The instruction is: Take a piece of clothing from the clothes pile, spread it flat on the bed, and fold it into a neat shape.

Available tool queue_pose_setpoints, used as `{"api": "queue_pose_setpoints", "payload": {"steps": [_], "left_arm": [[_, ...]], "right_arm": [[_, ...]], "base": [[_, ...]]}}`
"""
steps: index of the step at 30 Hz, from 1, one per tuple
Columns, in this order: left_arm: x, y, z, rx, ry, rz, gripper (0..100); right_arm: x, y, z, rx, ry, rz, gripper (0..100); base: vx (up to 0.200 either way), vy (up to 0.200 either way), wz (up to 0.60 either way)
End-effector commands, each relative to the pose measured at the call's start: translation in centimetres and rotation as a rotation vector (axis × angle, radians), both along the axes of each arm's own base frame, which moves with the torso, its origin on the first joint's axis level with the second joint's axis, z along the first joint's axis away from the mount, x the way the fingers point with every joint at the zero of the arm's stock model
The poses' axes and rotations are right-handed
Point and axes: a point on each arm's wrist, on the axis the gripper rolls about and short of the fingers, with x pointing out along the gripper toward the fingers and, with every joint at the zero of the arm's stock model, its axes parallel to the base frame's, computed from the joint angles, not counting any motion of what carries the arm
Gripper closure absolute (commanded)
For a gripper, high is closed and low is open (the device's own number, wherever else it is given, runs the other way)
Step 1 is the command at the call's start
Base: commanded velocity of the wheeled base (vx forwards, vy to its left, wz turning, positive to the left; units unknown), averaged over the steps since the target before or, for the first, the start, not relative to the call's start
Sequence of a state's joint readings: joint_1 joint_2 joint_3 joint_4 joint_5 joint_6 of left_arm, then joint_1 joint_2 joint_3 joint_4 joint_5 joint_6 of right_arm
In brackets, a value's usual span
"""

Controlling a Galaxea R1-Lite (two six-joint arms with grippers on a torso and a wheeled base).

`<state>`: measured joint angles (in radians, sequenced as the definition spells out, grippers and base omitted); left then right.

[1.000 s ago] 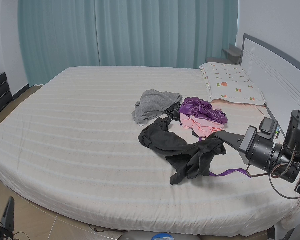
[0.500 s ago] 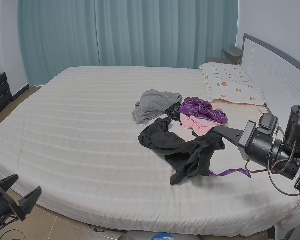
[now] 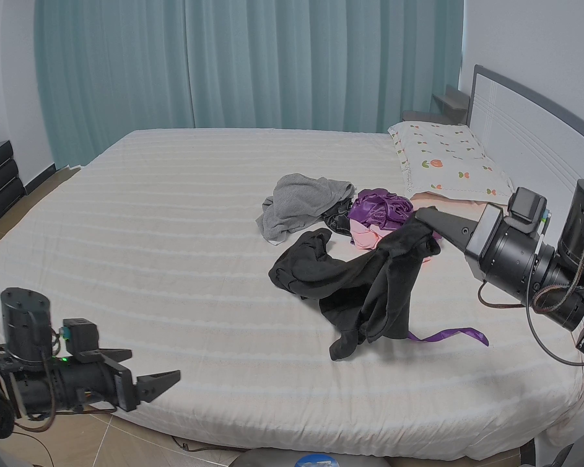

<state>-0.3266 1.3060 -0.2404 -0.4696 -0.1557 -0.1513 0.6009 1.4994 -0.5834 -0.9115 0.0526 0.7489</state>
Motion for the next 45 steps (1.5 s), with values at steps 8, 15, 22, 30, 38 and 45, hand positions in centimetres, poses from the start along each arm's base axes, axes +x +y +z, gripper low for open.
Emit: {"api": "queue_pose_setpoints", "payload": {"steps": [8,15,22,30,38,45], "left_arm": [[5.1,-10.1,-5.9,-0.057,0.211,-0.07,0],[6.5,-15.2,-8.3,-0.074,0.25,-0.088,0],[8.4,-18.3,-10.2,-0.065,0.234,-0.066,0],[11.6,-21.1,-12.3,-0.105,0.218,-0.034,0],[12.3,-22.2,-12.8,-0.182,0.193,-0.028,0],[13.5,-19.1,-12.2,-0.222,0.22,0.006,0]], "right_arm": [[0.7,1.0,1.6,0.019,-0.119,0.011,100],[0.6,0.8,1.8,0.031,-0.141,0.007,100],[0.8,1.0,1.9,0.031,-0.144,0.009,100],[0.6,0.9,1.8,0.033,-0.139,0.011,100],[0.6,0.9,1.8,0.033,-0.139,0.012,100],[0.6,0.9,1.7,0.03,-0.135,0.012,100]], "base": [[0.0,0.0,0.0],[0.0,0.0,0.0],[0.0,0.0,0.0],[0.0,0.0,0.0],[0.0,0.0,0.0],[0.0,0.0,0.0]]}}
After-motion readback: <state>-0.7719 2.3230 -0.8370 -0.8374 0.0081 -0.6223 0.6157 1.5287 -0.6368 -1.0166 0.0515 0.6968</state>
